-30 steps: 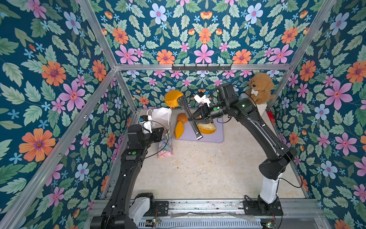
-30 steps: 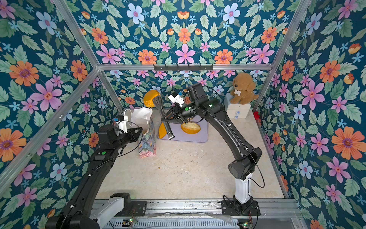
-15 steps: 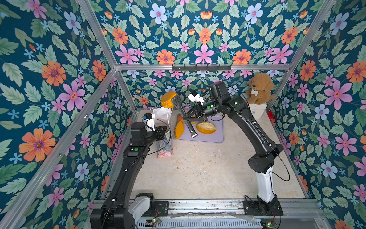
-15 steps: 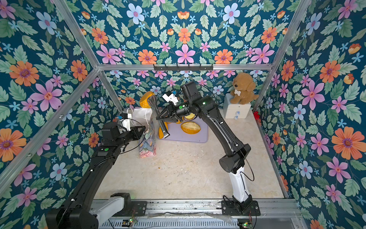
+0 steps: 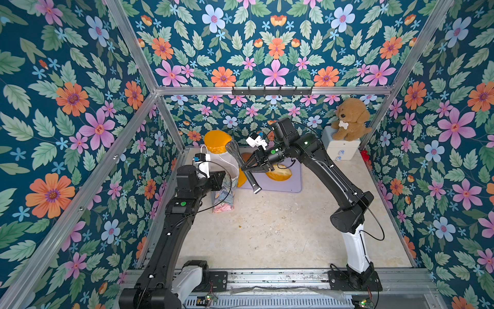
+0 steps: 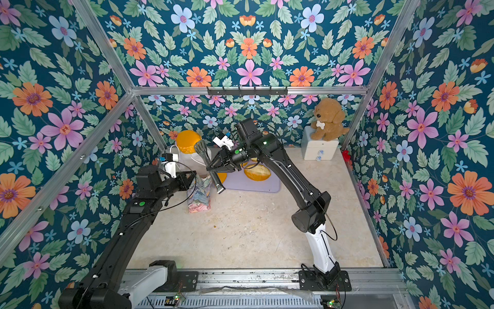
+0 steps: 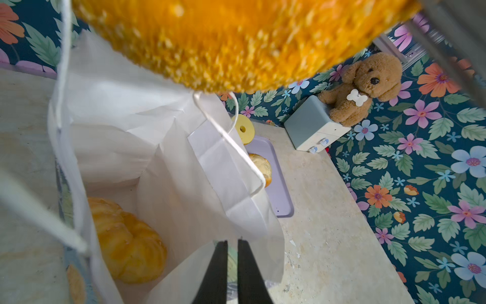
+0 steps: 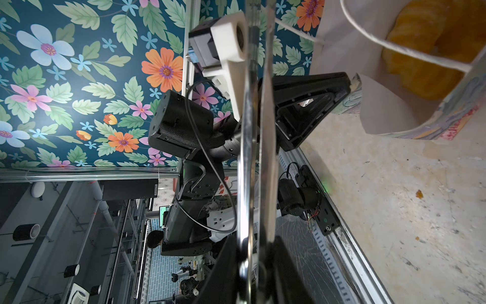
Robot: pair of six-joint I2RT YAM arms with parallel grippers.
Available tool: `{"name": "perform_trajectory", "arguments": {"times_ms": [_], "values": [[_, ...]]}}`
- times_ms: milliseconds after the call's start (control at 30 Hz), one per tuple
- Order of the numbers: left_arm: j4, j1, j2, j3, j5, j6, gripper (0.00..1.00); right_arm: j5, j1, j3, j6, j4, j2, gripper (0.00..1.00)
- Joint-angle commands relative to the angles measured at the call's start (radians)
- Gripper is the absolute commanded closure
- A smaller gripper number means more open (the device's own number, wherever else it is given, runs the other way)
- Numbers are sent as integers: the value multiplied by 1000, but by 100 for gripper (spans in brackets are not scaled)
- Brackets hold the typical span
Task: Pack bread into a paper bag
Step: Place the fake bread in the paper bag.
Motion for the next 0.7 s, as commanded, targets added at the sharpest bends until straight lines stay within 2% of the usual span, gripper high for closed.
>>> {"name": "perform_trajectory", "arguments": {"times_ms": [0,100,367,667], "values": [[-29,1,-11,-10,-30,28,85,12,3,-28,-46,-11,-22,100],[-33,2,-14,-13,-33,34,85,35,2,-17,-50,-22,-37,100],[-33,2,-16,-12,-35,37,85,37,1,178,-24,-100,11,100],[-19,2,-14,-10,-16,26,85,32,2,182,18,-42,-1,100]]}}
